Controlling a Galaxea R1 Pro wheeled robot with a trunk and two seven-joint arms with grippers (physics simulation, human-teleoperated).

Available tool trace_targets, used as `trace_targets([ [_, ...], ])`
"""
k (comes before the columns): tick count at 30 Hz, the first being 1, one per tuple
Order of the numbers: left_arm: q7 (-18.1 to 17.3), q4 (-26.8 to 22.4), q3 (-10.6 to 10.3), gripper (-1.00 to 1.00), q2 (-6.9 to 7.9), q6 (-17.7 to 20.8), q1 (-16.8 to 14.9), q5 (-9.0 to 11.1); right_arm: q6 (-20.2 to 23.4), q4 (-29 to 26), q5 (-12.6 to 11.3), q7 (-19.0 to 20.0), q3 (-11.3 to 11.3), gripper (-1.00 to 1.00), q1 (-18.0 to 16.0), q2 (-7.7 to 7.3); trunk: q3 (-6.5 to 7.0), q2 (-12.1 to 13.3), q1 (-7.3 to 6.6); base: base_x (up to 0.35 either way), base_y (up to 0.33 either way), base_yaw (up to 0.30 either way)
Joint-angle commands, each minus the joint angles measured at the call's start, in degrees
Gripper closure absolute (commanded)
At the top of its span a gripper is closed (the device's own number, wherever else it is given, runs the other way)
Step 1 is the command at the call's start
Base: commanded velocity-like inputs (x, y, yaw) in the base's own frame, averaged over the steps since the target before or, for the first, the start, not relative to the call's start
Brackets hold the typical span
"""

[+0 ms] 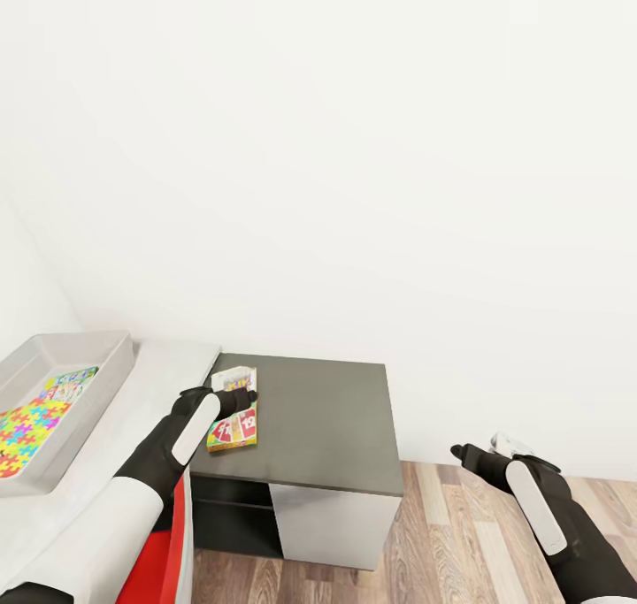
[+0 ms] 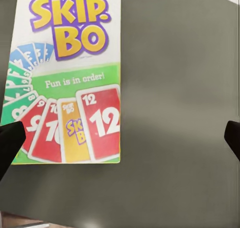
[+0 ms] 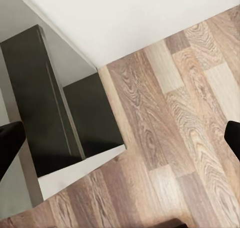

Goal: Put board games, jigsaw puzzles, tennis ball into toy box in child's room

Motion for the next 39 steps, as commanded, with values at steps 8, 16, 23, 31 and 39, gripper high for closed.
trace_targets([
  [8, 0.5, -0.2, -0.2, -1.00, 0.08, 0.1, 0.0, 0.6, 0.1, -0.1, -0.9, -0.5, 0.0, -1.00, -0.1, -0.12, 0.33, -0.1, 0.04, 0.000, 0.000, -0.165],
  [16, 0.4, -0.4, -0.3, -1.00, 0.09, 0.1, 0.0, 0.6, 0.2, -0.1, -1.1, -0.5, 0.0, -1.00, -0.1, -0.25, 0.86, -0.1, 0.04, 0.000, 0.000, -0.207],
  [23, 0.3, -1.0, -0.1, -1.00, 0.26, 0.4, 0.0, 0.6, 0.2, 0.0, -1.1, -0.5, 0.0, -1.00, -0.1, -0.20, 1.34, -0.1, 0.04, 0.000, 0.000, -0.210],
  [31, 0.5, -7.2, 0.2, -1.00, 0.65, 2.7, 0.2, 0.6, 0.2, -0.1, -1.1, -0.5, -0.1, -1.00, -0.1, -0.11, 1.54, -0.1, 0.04, 0.000, 0.000, -0.080],
  [39, 0.6, -8.2, 0.4, -1.00, 0.54, 6.8, 0.2, 0.6, 0.0, -0.1, -1.1, -0.5, -0.1, -1.00, -0.1, -0.03, 1.60, -0.1, 0.04, 0.000, 0.000, -0.006],
])
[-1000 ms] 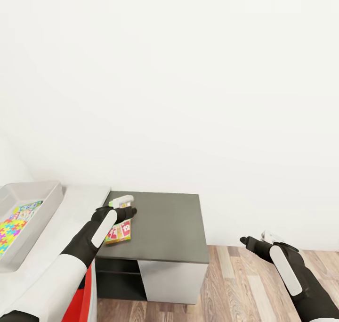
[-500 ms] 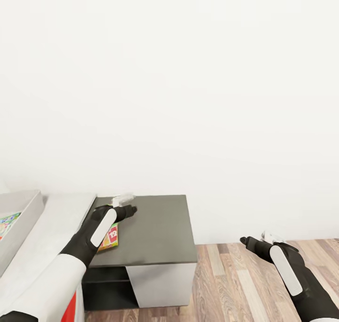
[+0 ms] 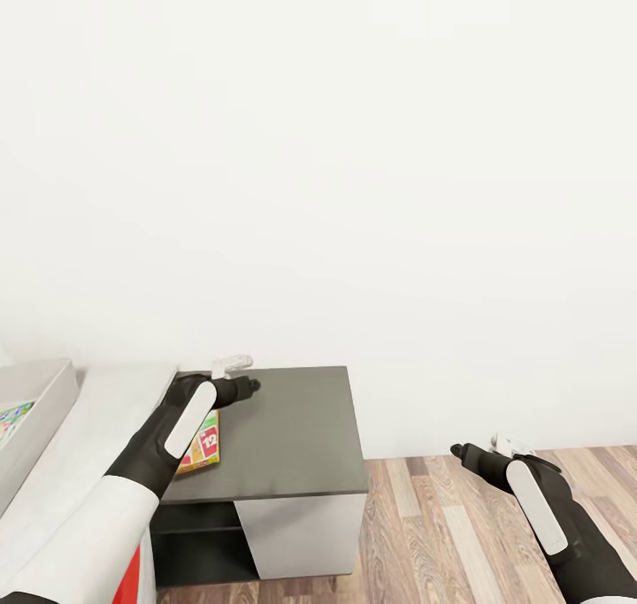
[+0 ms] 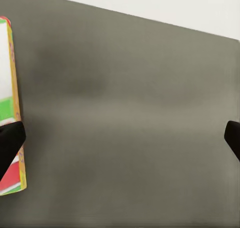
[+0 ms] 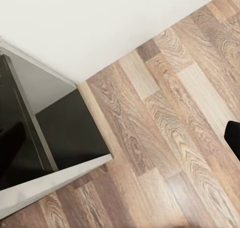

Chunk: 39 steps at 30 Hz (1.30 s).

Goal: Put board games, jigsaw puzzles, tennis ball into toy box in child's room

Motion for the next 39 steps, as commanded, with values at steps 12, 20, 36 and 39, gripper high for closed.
trace_targets([
  [12, 0.6, -0.2, -0.2, -1.00, 0.13, 0.7, -0.1, 0.6, 0.1, -0.1, -0.5, -0.5, 0.1, -1.00, 0.0, 0.08, 0.86, -0.1, 0.04, 0.000, 0.000, 0.000],
  [20, 0.6, -1.4, -0.3, -1.00, 0.13, 0.8, -0.1, 0.8, 0.0, -0.1, -0.4, -0.5, 0.1, -1.00, 0.0, 0.08, 1.63, -0.1, 0.04, 0.000, 0.000, 0.000],
  [36, 0.7, -2.2, -0.8, -1.00, 0.04, 0.8, -0.1, 0.6, 0.0, -0.1, -0.4, -0.5, 0.1, -1.00, 0.0, 0.08, 3.15, -0.1, 0.04, 0.000, 0.000, 0.000],
  [39, 0.7, -2.2, -0.9, -1.00, -0.01, 0.7, -0.1, 0.6, 0.0, -0.1, -0.4, -0.5, 0.1, -1.00, 0.0, 0.08, 3.44, -0.1, 0.04, 0.000, 0.000, 0.001],
])
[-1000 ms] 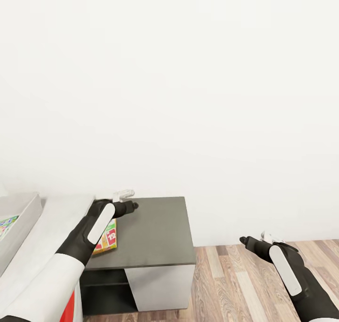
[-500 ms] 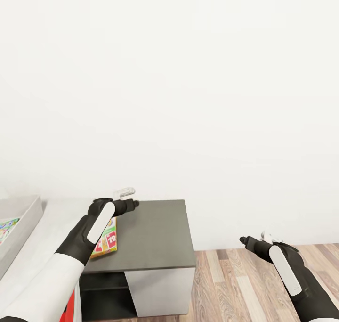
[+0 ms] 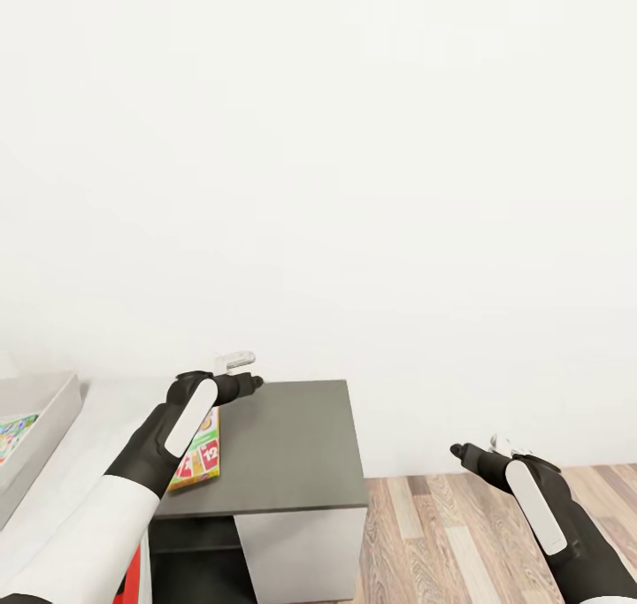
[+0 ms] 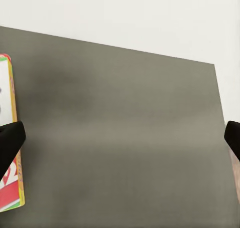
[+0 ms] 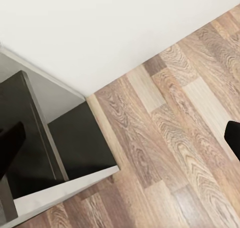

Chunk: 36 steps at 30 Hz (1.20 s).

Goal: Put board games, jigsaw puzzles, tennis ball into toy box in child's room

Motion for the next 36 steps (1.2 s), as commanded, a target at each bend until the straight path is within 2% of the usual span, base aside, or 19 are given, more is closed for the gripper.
trace_targets([
  [1, 0.6, -0.1, -0.2, -1.00, 0.05, 0.1, -0.1, 0.6, 0.1, -0.1, -0.6, -0.5, 0.0, -1.00, 0.0, -0.01, -0.04, -0.1, 0.04, 0.000, 0.000, 0.024],
  [10, 0.6, -0.1, -0.3, -1.00, -0.16, 0.1, -0.1, 0.6, 0.2, -0.1, -0.7, -0.5, -0.1, -1.00, 0.0, -0.01, 0.51, -0.1, 0.04, 0.000, 0.000, 0.065],
  [36, 0.6, -0.1, -0.4, -1.00, -0.24, 0.0, -0.1, 0.6, 0.2, -0.1, -0.7, -0.5, -0.1, -1.00, 0.0, -0.01, 0.55, -0.1, 0.04, 0.000, 0.000, 0.013],
])
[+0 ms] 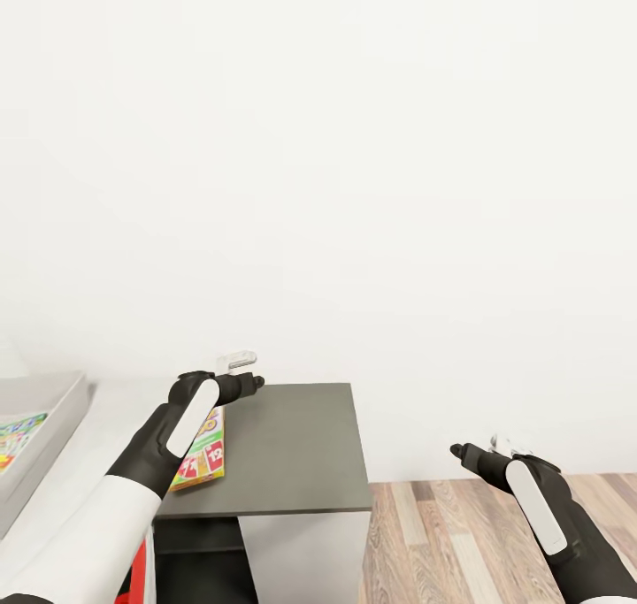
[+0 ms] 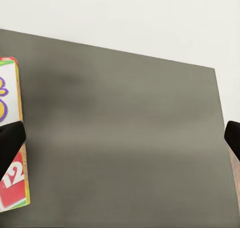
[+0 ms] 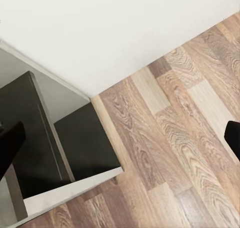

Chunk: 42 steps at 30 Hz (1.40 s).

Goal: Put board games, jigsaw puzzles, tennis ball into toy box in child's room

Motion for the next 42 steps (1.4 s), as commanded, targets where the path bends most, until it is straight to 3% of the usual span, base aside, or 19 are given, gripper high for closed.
trace_targets([
  [1, 0.6, -0.1, -0.2, -1.00, 0.06, 0.1, -0.1, 0.6, 0.2, -0.1, -0.6, -0.5, 0.0, -1.00, 0.0, -0.01, -0.14, -0.1, 0.04, 0.000, 0.000, 0.154],
  [15, 1.0, 0.1, -0.1, -1.00, 0.35, 0.0, 0.0, 0.4, 1.0, 1.4, -0.6, -0.6, 0.0, -1.00, -1.1, -0.30, -0.14, -0.1, 0.04, 0.000, 0.000, 0.252],
  [24, 3.9, -0.1, -0.2, -1.00, 0.21, -0.1, 0.2, 0.5, 4.2, 2.0, -0.8, -0.6, 0.1, -1.00, -1.5, -0.42, -0.14, -0.1, 0.04, 0.000, 0.000, 0.050],
  [32, 4.2, -0.6, -0.2, -1.00, 0.05, -0.2, 0.4, 0.5, 4.4, 3.6, -0.8, 0.3, -3.2, -1.00, -0.6, -0.41, -0.14, -0.1, 0.04, 0.000, 0.000, 0.002],
  [42, 4.1, -0.8, -0.3, -1.00, 0.01, -0.2, 0.4, 0.5, 4.5, 4.0, -0.8, 0.5, -4.2, -1.00, -0.5, -0.37, -0.14, -0.1, 0.04, 0.000, 0.000, 0.000],
])
